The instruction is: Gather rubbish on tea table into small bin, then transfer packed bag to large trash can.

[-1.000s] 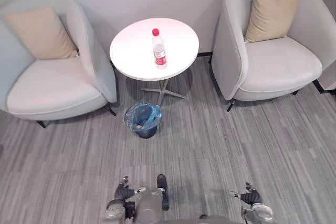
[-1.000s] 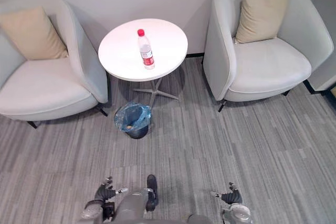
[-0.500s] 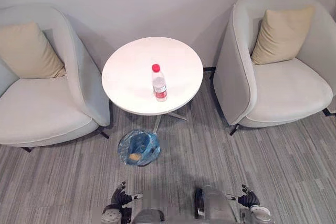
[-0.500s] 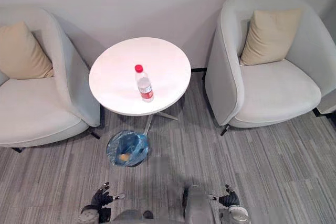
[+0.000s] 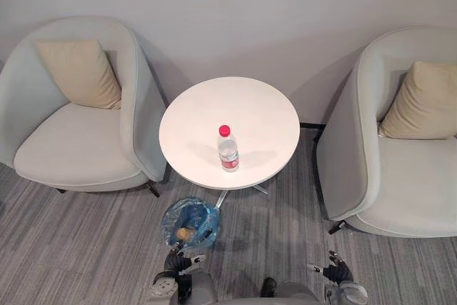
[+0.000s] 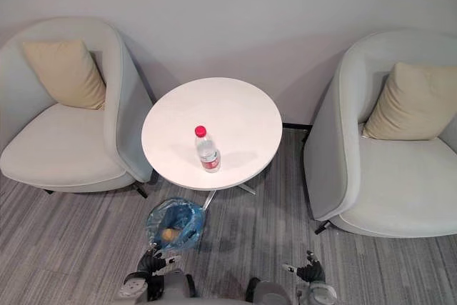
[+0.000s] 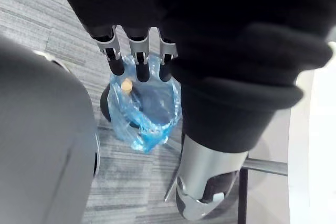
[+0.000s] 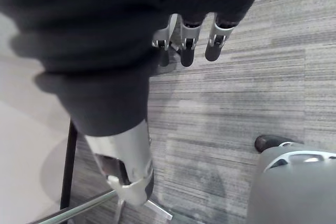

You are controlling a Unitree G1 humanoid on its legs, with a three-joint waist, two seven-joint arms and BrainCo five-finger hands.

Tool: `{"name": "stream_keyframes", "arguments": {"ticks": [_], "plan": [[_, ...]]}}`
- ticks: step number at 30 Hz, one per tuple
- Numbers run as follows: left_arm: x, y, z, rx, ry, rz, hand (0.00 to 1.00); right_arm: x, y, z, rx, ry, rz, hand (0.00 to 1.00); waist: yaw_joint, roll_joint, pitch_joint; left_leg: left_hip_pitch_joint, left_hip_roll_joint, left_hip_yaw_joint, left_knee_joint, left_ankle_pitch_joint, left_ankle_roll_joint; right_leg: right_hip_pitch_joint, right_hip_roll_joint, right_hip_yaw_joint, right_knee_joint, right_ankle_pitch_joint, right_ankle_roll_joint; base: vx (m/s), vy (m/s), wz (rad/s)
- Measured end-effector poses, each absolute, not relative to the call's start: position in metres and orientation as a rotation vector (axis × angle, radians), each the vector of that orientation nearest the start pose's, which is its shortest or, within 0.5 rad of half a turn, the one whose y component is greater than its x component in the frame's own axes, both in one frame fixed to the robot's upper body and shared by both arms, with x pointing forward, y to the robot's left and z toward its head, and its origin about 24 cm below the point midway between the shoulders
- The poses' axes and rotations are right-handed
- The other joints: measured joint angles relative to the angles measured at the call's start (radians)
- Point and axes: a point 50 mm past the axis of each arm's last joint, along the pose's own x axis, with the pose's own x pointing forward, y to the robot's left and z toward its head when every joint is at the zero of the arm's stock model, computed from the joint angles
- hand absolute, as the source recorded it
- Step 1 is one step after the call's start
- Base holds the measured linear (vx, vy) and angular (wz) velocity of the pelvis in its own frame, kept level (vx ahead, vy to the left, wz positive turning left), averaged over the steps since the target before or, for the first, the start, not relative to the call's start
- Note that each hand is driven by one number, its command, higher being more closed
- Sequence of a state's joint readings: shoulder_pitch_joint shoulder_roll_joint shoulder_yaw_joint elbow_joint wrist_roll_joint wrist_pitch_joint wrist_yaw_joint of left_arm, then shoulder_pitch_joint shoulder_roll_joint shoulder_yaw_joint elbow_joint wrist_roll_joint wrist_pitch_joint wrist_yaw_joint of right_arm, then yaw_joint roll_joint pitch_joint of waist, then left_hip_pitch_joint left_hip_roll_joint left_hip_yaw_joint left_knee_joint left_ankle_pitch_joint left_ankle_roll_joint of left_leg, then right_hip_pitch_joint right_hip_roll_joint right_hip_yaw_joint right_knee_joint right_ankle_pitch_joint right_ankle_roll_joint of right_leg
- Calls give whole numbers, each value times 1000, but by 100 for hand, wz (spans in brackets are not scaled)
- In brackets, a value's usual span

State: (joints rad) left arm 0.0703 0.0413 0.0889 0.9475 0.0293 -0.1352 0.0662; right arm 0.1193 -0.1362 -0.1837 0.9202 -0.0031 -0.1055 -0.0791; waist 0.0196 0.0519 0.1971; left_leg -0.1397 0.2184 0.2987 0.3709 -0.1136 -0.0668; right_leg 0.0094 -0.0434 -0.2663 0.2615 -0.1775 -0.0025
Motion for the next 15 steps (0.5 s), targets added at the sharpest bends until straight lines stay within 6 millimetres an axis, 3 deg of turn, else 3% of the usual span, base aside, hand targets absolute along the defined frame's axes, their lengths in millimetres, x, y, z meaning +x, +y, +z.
{"name": "stream_keyframes", "arguments": {"ticks": [3, 8, 10, 12, 14, 15], "plan": [[128, 193, -145, 77, 890, 176, 0, 103, -233, -145, -80, 953, -340, 0, 12, -33, -5, 47, -59, 10, -94, 16, 21, 5, -30, 39, -22, 2, 33, 146, 67, 2], [126, 200, -145, 97, 897, 183, 0, 103, -233, -146, -83, 961, -342, 0, 22, -53, -9, 105, -132, 22, -184, 31, 37, 1, -72, 105, 0, -32, 64, 94, 77, 4], [125, 203, -145, 104, 904, 184, 0, 111, -233, -144, -86, 942, -335, 0, 19, -73, -1, 141, -173, 26, -204, 11, 49, -16, -124, 119, 85, -94, 95, 78, 63, -2], [124, 202, -146, 108, 910, 175, 0, 112, -234, -143, -92, 939, -333, 0, 17, -74, -2, 156, -187, 17, -215, -14, 58, -25, -139, 138, 153, -108, 121, 89, 39, 9], [122, 202, -147, 114, 919, 172, 0, 111, -230, -144, -85, 944, -322, 0, -3, -71, -3, 181, -199, -15, -227, -20, 75, -101, -150, 188, 349, -86, 157, 152, 60, 36], [121, 204, -147, 118, 922, 173, 0, 112, -227, -145, -76, 943, -315, 0, -10, -63, -5, 191, -192, -34, -227, -25, 77, -128, -137, 216, 406, -86, 137, 157, 20, 43]]}}
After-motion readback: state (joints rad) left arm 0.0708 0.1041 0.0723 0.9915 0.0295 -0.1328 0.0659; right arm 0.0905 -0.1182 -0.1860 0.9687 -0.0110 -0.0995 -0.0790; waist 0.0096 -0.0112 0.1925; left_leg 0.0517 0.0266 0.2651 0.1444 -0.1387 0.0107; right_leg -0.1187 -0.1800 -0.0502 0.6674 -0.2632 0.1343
